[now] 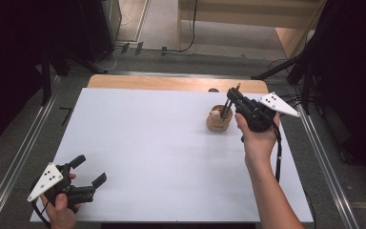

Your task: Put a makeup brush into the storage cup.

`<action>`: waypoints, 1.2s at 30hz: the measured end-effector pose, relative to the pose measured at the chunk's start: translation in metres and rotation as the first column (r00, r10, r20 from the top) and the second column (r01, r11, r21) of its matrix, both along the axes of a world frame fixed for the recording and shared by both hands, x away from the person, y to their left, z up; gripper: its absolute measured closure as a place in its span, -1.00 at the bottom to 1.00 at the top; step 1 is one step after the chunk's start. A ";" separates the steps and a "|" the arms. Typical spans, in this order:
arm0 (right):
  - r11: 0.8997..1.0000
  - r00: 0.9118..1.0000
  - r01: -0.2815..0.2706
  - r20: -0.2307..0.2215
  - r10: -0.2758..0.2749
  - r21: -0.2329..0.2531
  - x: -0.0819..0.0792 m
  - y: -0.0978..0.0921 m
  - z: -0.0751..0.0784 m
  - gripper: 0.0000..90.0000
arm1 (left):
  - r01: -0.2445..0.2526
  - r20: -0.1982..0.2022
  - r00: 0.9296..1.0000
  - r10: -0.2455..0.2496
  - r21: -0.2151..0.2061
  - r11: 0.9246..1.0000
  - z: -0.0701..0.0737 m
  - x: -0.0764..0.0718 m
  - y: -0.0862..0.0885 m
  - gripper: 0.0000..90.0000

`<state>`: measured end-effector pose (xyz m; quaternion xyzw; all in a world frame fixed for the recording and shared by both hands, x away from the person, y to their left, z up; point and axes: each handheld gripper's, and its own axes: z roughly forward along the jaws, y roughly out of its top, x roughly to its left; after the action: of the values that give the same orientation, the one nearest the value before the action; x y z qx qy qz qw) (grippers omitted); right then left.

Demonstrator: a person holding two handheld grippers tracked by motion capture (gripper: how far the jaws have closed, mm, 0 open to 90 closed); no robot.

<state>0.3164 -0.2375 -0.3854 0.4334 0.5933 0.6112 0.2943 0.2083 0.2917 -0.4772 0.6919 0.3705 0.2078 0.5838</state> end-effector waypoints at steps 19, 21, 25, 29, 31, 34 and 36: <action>0.997 0.997 0.070 0.028 -0.069 -0.036 0.019 -0.015 0.004 0.88 | -0.001 0.000 1.000 0.001 -0.001 1.000 0.000 0.000 -0.001 -1.00; 0.997 0.997 0.076 0.025 -0.075 -0.035 0.022 -0.016 0.002 0.88 | 0.000 0.001 1.000 0.000 -0.001 1.000 0.000 0.000 -0.001 -1.00; 0.996 0.996 0.083 0.016 -0.083 -0.036 0.025 -0.018 0.000 0.88 | 0.001 0.000 1.000 -0.001 -0.002 1.000 0.000 -0.001 -0.001 -1.00; 0.996 0.996 0.085 0.016 -0.084 -0.042 0.029 -0.019 -0.004 0.88 | 0.001 0.000 1.000 -0.001 -0.003 1.000 0.000 -0.001 -0.002 -1.00; 0.996 0.997 0.081 0.013 -0.080 -0.049 0.031 -0.018 -0.006 0.88 | 0.002 0.000 1.000 -0.002 -0.003 1.000 0.000 -0.001 -0.002 -1.00; 0.995 0.997 0.076 0.008 -0.076 -0.060 0.035 -0.017 -0.010 0.88 | 0.001 0.001 1.000 -0.001 -0.004 1.000 0.000 -0.001 -0.002 -1.00; 0.995 0.997 0.076 0.002 -0.076 -0.066 0.038 -0.016 -0.014 0.88 | 0.001 0.000 1.000 -0.001 -0.004 1.000 0.000 -0.001 -0.002 -1.00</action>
<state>0.3541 -0.2536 -0.3994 0.4457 0.5964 0.5795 0.3315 0.2077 0.2897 -0.4775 0.6907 0.3706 0.2068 0.5855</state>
